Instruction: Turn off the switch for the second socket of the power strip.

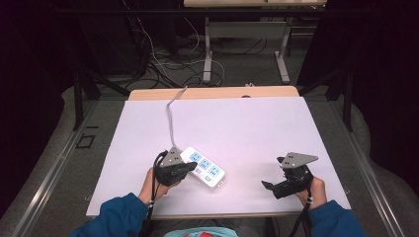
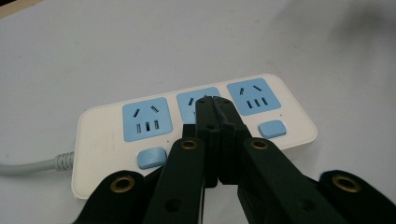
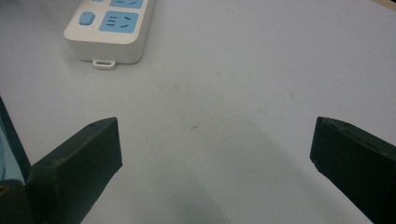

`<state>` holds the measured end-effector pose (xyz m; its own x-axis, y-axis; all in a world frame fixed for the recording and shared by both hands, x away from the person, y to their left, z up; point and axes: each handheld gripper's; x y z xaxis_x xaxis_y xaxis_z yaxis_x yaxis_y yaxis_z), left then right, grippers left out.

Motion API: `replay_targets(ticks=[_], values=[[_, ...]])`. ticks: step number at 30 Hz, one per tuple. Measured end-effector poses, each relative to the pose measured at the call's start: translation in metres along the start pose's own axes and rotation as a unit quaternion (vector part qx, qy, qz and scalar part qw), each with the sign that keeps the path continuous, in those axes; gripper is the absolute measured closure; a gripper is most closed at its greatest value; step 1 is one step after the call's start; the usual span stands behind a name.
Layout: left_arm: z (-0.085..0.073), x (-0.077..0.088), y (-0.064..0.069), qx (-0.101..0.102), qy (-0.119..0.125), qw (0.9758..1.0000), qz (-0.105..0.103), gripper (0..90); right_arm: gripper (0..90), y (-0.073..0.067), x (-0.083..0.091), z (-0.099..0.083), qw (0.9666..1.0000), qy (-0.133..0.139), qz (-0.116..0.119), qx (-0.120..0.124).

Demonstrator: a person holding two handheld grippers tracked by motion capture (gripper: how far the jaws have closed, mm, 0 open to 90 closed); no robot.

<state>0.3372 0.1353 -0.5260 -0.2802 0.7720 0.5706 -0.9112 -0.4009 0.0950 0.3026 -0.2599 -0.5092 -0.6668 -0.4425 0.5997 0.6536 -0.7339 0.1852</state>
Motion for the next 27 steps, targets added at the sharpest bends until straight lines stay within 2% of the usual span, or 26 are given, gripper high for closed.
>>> replay_targets(ticks=[8, 9, 10, 15, 20, 27], values=[[-0.001, -0.005, -0.001, 0.004, -0.004, 1.0, -0.007, 90.0, 1.7, 0.0, -0.001, 0.0, 1.0, 0.001, -0.002, 0.003], [-0.001, -0.007, 0.0, 0.01, 0.0, 0.9999, -0.012, 90.0, 1.7, 0.0, -0.001, 0.0, 1.0, 0.001, -0.002, 0.003], [-0.002, -0.008, -0.001, 0.005, 0.001, 1.0, -0.007, 90.0, 1.7, 0.0, 0.0, 0.0, 1.0, 0.0, -0.002, 0.002], [-0.002, -0.01, -0.001, 0.01, -0.01, 0.9998, -0.014, 90.0, 1.8, 0.0, 0.0, 0.0, 1.0, -0.002, -0.002, -0.001], [-0.002, -0.016, -0.002, 0.003, -0.016, 0.9997, -0.016, 90.0, 1.9, -0.001, 0.0, 0.0, 1.0, -0.002, -0.002, 0.0], [-0.003, -0.022, -0.002, 0.012, -0.024, 0.9994, -0.021, 90.0, 1.9, -0.001, 0.0, 0.0, 1.0, -0.002, -0.002, 0.0]])
Point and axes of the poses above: each handheld gripper's, and its own axes: x roughly backward along the jaws, z roughly out of its top, y roughly to its right, and after that the axes turned 10 degrees about -z, right-handed
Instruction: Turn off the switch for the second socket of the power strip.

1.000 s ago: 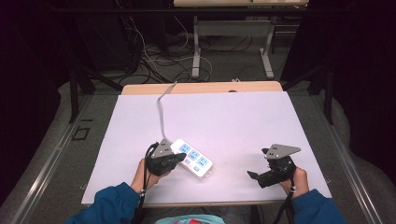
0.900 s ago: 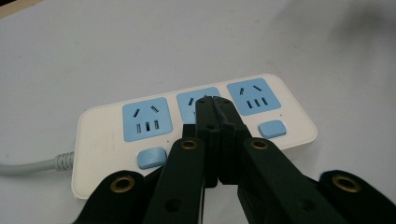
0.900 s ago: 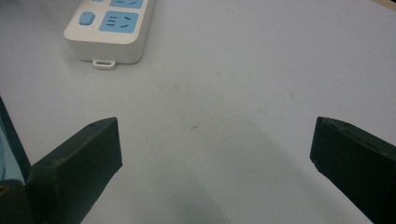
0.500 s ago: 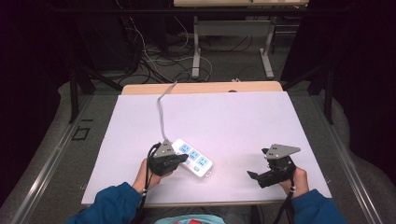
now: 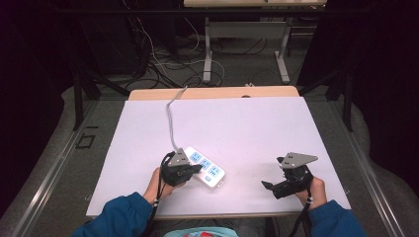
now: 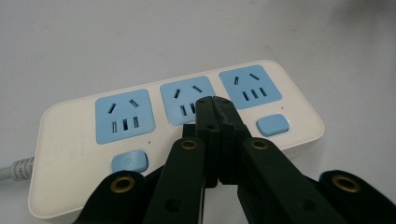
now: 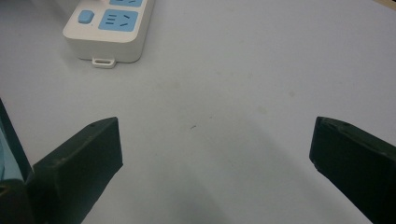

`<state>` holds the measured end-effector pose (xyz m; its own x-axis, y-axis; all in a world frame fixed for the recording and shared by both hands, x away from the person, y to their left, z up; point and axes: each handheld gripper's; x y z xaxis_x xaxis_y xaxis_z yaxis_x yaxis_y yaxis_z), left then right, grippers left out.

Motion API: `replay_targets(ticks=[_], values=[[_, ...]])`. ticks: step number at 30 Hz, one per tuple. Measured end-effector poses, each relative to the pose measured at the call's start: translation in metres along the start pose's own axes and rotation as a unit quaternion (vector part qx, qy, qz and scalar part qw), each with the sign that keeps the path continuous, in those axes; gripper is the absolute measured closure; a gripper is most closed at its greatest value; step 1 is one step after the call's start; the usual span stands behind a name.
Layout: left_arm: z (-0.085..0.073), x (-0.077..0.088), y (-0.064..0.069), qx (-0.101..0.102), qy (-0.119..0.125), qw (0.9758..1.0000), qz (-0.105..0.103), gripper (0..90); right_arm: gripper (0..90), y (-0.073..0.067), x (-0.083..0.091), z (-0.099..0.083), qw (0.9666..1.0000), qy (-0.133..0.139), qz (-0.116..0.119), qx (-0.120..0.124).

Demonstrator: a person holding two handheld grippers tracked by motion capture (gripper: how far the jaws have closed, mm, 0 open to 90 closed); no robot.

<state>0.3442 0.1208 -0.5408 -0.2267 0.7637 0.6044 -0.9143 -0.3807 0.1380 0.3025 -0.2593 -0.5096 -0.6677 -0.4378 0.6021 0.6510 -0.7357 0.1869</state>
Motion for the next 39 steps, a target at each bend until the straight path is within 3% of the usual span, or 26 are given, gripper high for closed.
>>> replay_targets(ticks=[4, 6, 10, 20, 39], values=[[-0.0008, -0.0011, -0.0025, -0.005, -0.009, 0.9999, 0.002, 90.0, 1.8, 0.001, 0.0008, 0.0002, 1.0, 0.004, 0.002, 0.005], [-0.0018, -0.0026, -0.0027, 0.0, 0.002, 1.0, 0.008, 90.0, 1.8, 0.0007, 0.0, 0.0, 1.0, 0.004, 0.0, 0.004], [-0.0012, -0.0014, -0.0036, 0.003, -0.006, 1.0, -0.004, 90.0, 1.7, 0.0006, -0.0001, 0.0001, 1.0, 0.004, 0.0, 0.003], [-0.0014, -0.0015, -0.0047, 0.006, -0.004, 0.9999, -0.007, 90.0, 1.7, 0.0006, -0.0002, 0.0, 1.0, 0.001, 0.003, 0.003], [-0.0016, -0.0022, -0.0031, 0.005, -0.005, 1.0, -0.002, 90.0, 1.8, 0.0, -0.0002, -0.0001, 1.0, -0.003, 0.004, 0.0]])
Point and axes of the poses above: each handheld gripper's, and its own axes: x roughly backward along the jaws, z roughly out of its top, y roughly to its right, and after that the axes turned 10 degrees about -z, right-handed
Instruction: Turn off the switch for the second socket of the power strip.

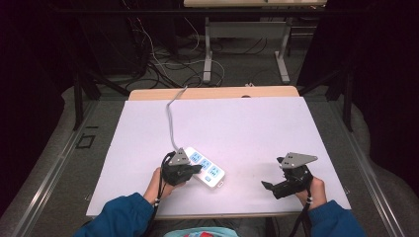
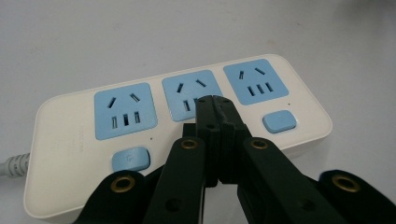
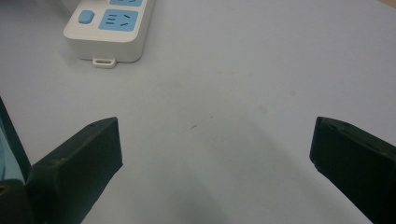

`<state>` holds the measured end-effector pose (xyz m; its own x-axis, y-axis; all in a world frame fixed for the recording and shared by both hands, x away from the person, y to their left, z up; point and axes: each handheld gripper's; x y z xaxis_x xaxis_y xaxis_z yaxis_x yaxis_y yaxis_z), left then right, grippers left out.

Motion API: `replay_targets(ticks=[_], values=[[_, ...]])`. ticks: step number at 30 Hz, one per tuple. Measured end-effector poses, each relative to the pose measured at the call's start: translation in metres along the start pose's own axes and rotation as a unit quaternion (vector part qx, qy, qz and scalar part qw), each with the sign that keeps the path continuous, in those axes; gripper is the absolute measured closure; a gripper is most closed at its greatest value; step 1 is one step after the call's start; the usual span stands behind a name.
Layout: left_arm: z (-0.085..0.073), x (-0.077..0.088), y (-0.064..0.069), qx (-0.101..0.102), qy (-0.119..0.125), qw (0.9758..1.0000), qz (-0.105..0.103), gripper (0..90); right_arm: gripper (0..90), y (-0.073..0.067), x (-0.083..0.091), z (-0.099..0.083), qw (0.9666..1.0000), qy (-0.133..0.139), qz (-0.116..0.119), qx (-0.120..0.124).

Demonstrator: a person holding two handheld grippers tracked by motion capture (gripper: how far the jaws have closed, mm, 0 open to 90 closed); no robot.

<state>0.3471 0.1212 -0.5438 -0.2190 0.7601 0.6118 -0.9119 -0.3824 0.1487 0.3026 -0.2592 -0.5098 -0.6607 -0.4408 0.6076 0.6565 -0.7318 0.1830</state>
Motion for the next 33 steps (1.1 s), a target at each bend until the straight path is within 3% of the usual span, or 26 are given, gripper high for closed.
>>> replay_targets(ticks=[33], values=[[-0.0009, -0.0009, 0.0013, -0.007, 0.002, 0.9999, 0.008, 90.0, 1.9, -0.0004, -0.0012, -0.0002, 1.0, -0.003, -0.003, 0.0]])
Point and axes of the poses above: each handheld gripper's, and its own axes: x roughly backward along the jaws, z roughly out of its top, y roughly to its right, and after that the axes turned 10 degrees about -z, right-handed
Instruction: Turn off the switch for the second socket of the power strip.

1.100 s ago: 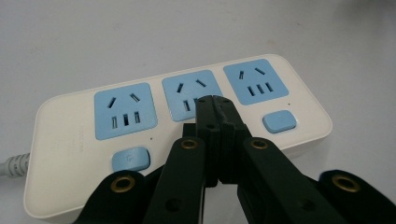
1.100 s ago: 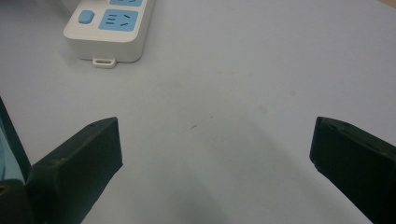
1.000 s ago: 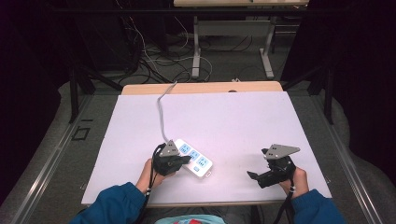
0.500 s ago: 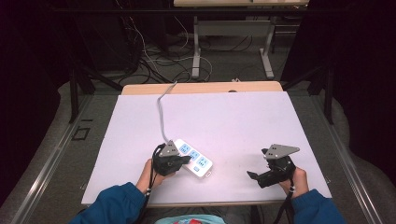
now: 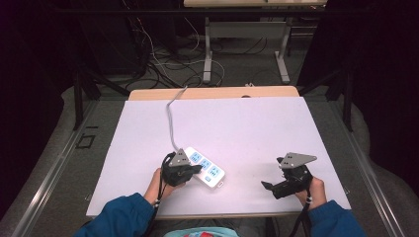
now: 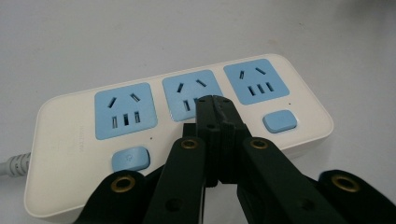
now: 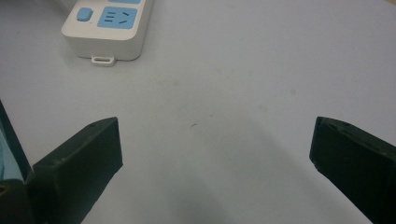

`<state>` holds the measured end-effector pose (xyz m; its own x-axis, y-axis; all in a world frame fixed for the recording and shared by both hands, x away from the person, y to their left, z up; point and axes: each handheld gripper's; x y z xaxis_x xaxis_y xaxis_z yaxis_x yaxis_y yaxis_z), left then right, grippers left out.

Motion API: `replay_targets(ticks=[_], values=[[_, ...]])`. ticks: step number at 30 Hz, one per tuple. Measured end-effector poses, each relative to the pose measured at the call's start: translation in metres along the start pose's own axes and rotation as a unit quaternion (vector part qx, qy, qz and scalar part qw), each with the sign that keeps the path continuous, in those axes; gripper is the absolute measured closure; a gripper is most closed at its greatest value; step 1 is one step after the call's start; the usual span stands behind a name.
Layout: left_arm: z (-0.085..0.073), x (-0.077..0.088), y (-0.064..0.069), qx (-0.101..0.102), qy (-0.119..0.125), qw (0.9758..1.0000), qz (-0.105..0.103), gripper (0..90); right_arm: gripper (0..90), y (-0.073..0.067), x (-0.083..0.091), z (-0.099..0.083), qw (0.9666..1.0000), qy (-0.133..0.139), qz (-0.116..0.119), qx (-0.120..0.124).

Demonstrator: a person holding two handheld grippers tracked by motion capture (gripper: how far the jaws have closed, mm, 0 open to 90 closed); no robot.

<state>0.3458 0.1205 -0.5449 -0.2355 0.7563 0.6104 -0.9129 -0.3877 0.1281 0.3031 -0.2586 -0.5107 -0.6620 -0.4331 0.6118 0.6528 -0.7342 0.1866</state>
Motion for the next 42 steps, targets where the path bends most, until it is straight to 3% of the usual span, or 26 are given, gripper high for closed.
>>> replay_targets(ticks=[42], values=[[-0.001, -0.0023, 0.0017, 0.003, 0.004, 1.0, 0.006, 90.0, 1.9, 0.0002, 0.0001, -0.0002, 1.0, 0.0, -0.001, 0.0]])
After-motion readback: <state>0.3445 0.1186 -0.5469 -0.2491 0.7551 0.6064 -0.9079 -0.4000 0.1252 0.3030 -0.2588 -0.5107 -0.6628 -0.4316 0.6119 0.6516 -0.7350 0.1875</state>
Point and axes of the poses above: each handheld gripper's, and its own axes: x roughly backward along the jaws, z roughly out of its top, y roughly to its right, and after that the axes turned 10 degrees about -z, right-handed
